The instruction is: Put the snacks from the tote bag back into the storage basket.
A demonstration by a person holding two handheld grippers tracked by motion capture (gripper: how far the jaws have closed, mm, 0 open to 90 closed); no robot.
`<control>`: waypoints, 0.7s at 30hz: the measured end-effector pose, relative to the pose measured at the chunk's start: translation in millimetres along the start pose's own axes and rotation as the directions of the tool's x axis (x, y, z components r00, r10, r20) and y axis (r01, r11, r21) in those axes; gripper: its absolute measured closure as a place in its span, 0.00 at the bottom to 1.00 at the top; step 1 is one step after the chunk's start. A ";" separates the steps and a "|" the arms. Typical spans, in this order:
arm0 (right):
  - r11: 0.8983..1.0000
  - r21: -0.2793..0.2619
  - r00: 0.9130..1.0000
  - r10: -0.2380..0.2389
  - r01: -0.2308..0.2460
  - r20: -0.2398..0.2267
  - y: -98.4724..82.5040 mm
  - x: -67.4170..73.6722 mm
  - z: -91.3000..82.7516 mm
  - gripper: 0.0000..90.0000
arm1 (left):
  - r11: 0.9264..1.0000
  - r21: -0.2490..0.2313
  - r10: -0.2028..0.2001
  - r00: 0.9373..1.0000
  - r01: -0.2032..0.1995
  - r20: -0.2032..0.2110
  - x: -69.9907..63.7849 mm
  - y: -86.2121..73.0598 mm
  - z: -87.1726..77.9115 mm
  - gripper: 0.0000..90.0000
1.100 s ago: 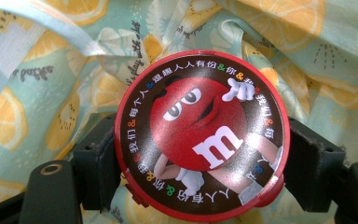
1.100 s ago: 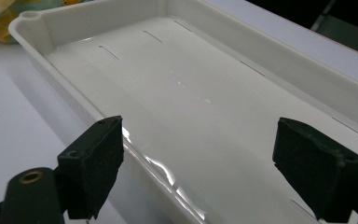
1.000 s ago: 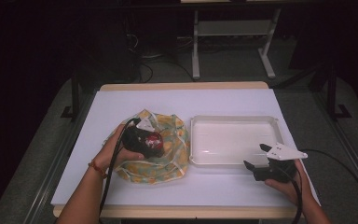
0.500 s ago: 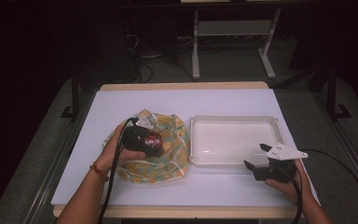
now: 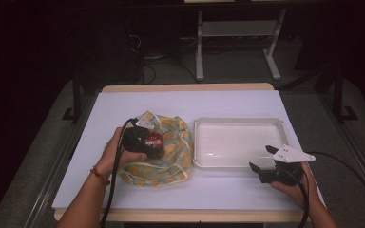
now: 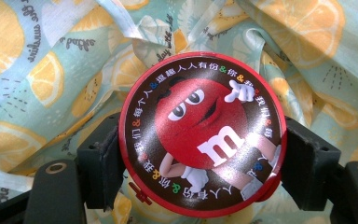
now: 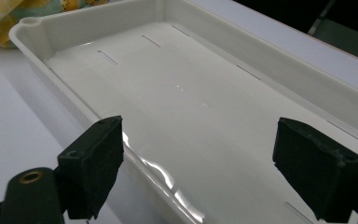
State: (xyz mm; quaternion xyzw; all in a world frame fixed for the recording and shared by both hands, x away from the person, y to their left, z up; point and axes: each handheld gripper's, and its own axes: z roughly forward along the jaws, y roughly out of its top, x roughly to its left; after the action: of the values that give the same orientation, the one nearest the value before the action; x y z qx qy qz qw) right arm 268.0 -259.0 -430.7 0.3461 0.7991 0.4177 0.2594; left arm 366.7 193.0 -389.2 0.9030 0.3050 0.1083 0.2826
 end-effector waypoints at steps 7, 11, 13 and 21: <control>1.000 -0.004 1.000 0.002 -0.002 0.002 0.3 -0.4 -0.9 0.17 | 1.000 -0.008 -0.007 1.000 0.007 -0.014 -0.2 0.8 -5.9 0.28; 1.000 -0.002 1.000 0.002 -0.002 0.004 0.2 -0.6 -0.6 0.17 | 1.000 -0.016 -0.015 1.000 0.015 -0.022 0.1 1.0 -9.8 0.28; 1.000 -0.003 1.000 0.001 -0.001 0.003 0.2 -0.4 -0.3 0.17 | 1.000 -0.018 -0.012 1.000 0.012 -0.022 -0.3 1.1 -11.8 0.28; 1.000 -0.003 1.000 0.004 -0.004 0.007 0.3 -0.8 -0.7 0.17 | 0.999 -0.045 -0.023 0.999 0.021 -0.034 0.2 1.6 -20.5 0.28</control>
State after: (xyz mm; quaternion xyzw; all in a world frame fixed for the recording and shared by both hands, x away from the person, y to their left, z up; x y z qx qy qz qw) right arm 268.0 -259.9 -430.0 0.3486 0.7969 0.4184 0.2617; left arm 360.1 201.2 -371.5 0.8910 0.3172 0.1276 0.2986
